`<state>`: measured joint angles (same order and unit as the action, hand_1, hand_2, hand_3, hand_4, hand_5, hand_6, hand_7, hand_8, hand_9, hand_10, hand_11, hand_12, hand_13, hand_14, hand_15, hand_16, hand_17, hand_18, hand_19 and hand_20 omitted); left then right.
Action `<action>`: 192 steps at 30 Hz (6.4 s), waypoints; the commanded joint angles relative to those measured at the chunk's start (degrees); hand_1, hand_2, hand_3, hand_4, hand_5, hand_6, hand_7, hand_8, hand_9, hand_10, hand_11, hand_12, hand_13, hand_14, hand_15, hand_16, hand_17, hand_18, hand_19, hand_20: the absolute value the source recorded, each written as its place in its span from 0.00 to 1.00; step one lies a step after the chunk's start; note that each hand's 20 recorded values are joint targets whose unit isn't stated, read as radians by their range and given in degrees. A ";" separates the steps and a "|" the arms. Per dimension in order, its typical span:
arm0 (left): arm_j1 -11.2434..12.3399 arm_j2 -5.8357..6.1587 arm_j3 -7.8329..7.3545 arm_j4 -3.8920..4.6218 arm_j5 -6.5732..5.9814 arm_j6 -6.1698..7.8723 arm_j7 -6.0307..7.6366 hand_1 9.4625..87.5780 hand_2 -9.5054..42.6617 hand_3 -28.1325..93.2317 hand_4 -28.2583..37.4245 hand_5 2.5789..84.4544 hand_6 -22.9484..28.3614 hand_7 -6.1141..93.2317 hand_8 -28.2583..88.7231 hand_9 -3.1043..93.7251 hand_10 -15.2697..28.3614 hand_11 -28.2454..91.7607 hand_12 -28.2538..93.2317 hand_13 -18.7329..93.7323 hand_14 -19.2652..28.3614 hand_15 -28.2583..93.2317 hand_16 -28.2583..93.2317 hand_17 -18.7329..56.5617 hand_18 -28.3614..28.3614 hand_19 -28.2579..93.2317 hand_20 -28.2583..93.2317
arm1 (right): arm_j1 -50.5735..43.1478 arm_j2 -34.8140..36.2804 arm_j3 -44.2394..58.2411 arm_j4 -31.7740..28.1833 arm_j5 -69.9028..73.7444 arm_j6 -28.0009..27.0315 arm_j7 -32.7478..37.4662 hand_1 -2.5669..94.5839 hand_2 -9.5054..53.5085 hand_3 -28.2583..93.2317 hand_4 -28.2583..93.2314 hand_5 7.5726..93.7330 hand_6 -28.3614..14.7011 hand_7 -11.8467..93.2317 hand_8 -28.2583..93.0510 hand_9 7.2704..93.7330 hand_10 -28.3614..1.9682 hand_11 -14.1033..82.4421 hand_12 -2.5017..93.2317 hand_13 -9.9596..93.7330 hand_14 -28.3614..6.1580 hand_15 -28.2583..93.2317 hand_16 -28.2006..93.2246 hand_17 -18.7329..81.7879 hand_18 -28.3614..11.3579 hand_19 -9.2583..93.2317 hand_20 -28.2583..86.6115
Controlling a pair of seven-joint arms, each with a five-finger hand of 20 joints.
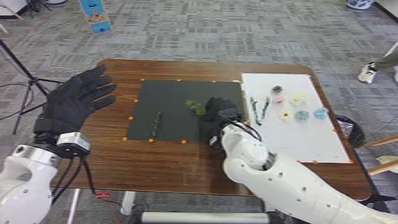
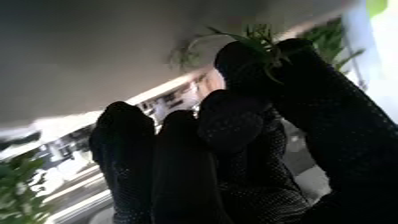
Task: Arrange flowers
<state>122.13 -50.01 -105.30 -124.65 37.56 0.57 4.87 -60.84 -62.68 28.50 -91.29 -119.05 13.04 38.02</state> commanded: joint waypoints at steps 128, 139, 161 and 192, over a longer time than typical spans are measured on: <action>-1.54 2.15 1.66 -0.03 -0.47 -1.32 0.92 0.17 0.10 0.82 0.00 0.34 0.50 0.27 0.16 0.33 0.64 0.44 0.38 0.38 0.71 0.47 0.24 0.13 0.90 0.60 0.31 | 6.99 -0.07 -3.25 -2.61 4.82 -22.60 -18.09 0.22 0.44 0.99 0.16 0.40 0.71 0.27 0.12 0.87 0.59 0.80 0.40 0.91 0.67 0.94 0.56 0.75 0.13 1.00 0.89; -1.74 2.20 1.73 0.03 -0.47 -1.25 0.80 0.18 0.11 0.82 0.00 0.34 0.50 0.27 0.16 0.33 0.64 0.44 0.38 0.38 0.71 0.47 0.24 0.13 0.90 0.60 0.31 | 7.17 0.02 -3.01 -1.66 4.71 -22.82 -15.18 0.22 0.44 0.98 0.16 0.40 0.69 0.27 0.12 0.88 0.59 0.80 0.40 0.92 0.67 0.94 0.56 0.75 0.14 1.00 0.89; -1.87 2.12 1.71 0.16 -0.51 -1.41 0.76 0.18 0.10 0.82 0.00 0.34 0.50 0.27 0.16 0.33 0.64 0.44 0.38 0.38 0.72 0.47 0.24 0.13 0.90 0.60 0.31 | 3.82 1.70 -0.79 -9.39 4.03 -20.48 -21.29 0.21 0.40 0.97 0.16 0.42 0.70 0.26 0.13 0.87 0.59 0.80 0.40 0.92 0.67 0.94 0.57 0.75 0.14 1.00 0.89; -2.70 2.36 2.26 0.56 -0.56 -1.68 0.80 0.18 0.11 0.82 0.00 0.34 0.50 0.27 0.16 0.33 0.64 0.44 0.38 0.38 0.72 0.47 0.24 0.13 0.90 0.61 0.31 | 6.31 -0.95 -6.73 -6.34 2.92 -24.26 -20.65 0.21 0.41 0.97 0.16 0.43 0.70 0.26 0.13 0.87 0.59 0.80 0.40 0.92 0.68 0.94 0.57 0.75 0.14 1.00 0.89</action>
<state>119.75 -47.62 -103.17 -124.27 37.41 -0.80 5.60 -55.04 -62.88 22.64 -97.18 -115.47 -10.49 18.06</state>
